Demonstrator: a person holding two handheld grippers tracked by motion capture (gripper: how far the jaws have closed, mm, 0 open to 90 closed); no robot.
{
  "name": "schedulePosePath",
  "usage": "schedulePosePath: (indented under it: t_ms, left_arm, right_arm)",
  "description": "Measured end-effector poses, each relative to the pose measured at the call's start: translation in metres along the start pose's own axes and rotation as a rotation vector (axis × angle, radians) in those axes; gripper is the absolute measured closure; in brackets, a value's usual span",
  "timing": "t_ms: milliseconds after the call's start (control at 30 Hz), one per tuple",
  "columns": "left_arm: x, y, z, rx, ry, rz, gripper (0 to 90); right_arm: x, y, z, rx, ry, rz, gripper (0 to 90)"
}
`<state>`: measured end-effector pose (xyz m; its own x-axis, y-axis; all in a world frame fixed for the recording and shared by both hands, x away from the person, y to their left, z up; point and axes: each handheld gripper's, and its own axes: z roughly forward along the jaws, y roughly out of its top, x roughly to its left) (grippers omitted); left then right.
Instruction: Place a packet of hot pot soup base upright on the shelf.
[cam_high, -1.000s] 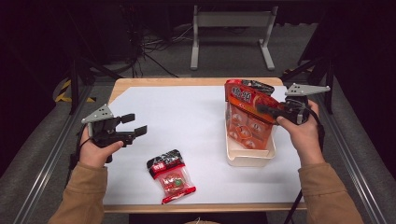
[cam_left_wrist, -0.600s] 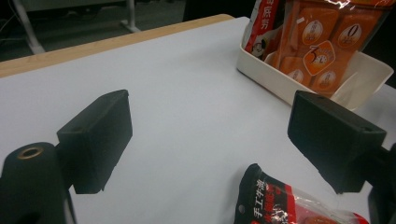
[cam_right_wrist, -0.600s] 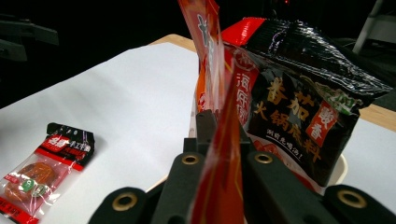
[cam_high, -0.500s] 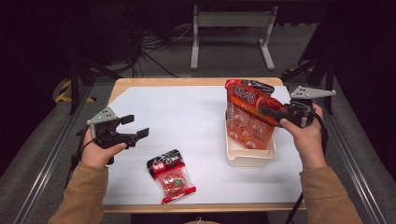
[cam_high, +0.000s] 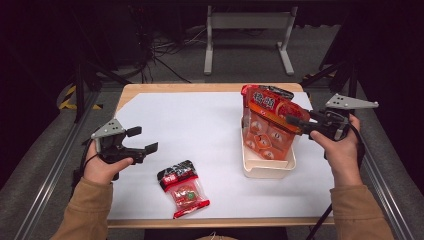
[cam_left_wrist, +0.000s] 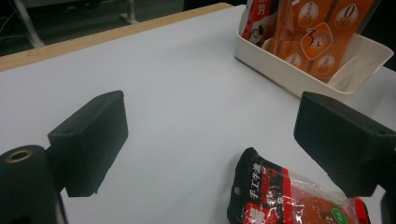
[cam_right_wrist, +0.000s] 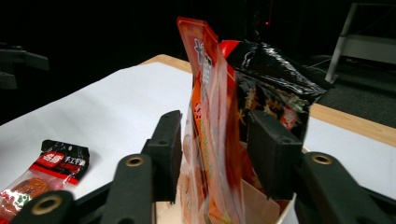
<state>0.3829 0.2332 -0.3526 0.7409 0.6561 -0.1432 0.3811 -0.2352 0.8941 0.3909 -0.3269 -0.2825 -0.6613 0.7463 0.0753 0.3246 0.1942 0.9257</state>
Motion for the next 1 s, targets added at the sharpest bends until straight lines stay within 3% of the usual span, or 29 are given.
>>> schedulePosePath:
  t_ms: [233, 400, 600, 1000]
  left_arm:
    - [0.0, -0.001, -0.005, -0.014, -0.008, 0.006, 9.7]
    - [0.001, -0.002, -0.007, 0.004, -0.015, 0.015, 11.9]
    - [0.002, -0.004, -0.009, 0.014, -0.012, -0.004, 12.8]
    - [0.004, -0.006, -0.013, 0.035, -0.021, 0.011, 13.7]
  right_arm:
    - [0.0, -0.005, -0.017, -0.006, -0.031, -0.01, 47.2]
    - [0.002, -0.011, -0.03, -0.01, -0.064, -0.029, 44.4]
    - [0.0, -0.023, -0.047, -0.02, -0.101, -0.027, 41.8]
    - [-0.005, -0.048, -0.053, 0.0, -0.122, -0.026, 37.9]
